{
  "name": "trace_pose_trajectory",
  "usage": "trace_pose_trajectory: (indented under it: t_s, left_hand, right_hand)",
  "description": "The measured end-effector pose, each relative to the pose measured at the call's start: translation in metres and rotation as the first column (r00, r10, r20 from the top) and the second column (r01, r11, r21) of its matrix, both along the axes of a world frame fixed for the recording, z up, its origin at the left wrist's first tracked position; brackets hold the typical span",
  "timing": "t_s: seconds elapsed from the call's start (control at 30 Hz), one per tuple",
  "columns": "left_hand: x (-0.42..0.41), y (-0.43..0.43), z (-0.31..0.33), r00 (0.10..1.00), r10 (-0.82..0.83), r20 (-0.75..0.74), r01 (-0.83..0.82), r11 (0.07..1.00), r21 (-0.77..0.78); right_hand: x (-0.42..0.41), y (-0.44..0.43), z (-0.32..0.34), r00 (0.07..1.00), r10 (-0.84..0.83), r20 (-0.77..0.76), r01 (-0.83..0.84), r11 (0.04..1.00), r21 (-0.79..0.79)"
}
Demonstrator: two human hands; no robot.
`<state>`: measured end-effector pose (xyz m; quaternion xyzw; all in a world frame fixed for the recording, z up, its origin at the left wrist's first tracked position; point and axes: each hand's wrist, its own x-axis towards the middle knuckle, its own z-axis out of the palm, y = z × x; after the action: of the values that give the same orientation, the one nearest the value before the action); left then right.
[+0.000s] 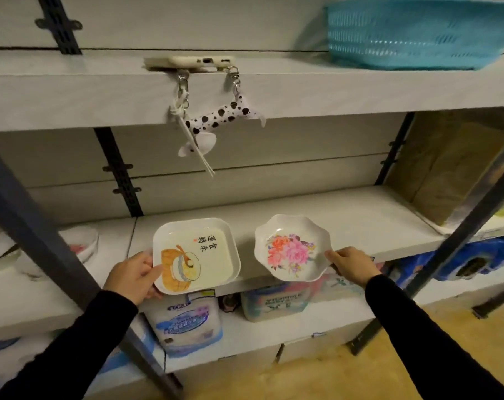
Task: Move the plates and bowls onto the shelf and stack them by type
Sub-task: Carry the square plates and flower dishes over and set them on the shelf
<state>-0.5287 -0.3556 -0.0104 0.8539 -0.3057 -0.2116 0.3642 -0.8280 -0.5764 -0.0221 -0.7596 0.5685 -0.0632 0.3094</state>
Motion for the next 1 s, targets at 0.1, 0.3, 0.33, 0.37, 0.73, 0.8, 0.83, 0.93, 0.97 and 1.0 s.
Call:
trace_pose_trajectory:
  t_s: [0.1,0.3,0.33,0.37,0.73,0.8,0.83,0.93,0.97,1.0]
  left_hand:
    - [-0.020,-0.018,-0.004,0.994,0.107,-0.006,-0.107,0.994,-0.004]
    - [-0.047,-0.038,-0.006,0.970,0.238,0.038,-0.241,0.966,0.091]
    - [-0.051,-0.041,-0.006,0.967,0.250,0.047,-0.254,0.962,0.101]
    - [-0.054,-0.044,-0.006,0.963,0.263,0.064,-0.269,0.957,0.106]
    - [-0.033,-0.056,-0.011,0.941,0.321,0.105,-0.335,0.926,0.173]
    - [-0.023,-0.057,-0.012,0.939,0.319,0.132,-0.340,0.921,0.190]
    - [-0.018,-0.057,-0.013,0.937,0.317,0.145,-0.341,0.920,0.194]
    - [-0.001,-0.058,-0.015,0.934,0.321,0.159,-0.348,0.917,0.193]
    - [0.005,-0.059,-0.017,0.933,0.322,0.164,-0.350,0.916,0.194]
    - [0.010,-0.061,-0.018,0.932,0.320,0.169,-0.350,0.917,0.194]
  right_hand:
    - [-0.005,-0.040,-0.004,0.996,0.083,-0.033,-0.083,0.996,-0.005]
    - [0.001,-0.098,-0.019,0.988,0.156,-0.020,-0.154,0.985,0.079]
    - [0.006,-0.104,-0.023,0.987,0.158,-0.008,-0.157,0.983,0.094]
    - [0.013,-0.109,-0.026,0.987,0.161,0.000,-0.160,0.982,0.103]
    - [0.102,-0.135,-0.057,0.971,0.198,-0.138,-0.169,0.966,0.197]
    - [0.115,-0.137,-0.061,0.963,0.203,-0.175,-0.166,0.965,0.205]
    - [0.121,-0.138,-0.062,0.960,0.208,-0.189,-0.167,0.963,0.210]
    - [0.135,-0.145,-0.066,0.955,0.201,-0.216,-0.150,0.961,0.234]
    - [0.138,-0.149,-0.067,0.954,0.203,-0.219,-0.150,0.960,0.234]
    - [0.140,-0.151,-0.069,0.955,0.200,-0.219,-0.146,0.960,0.240]
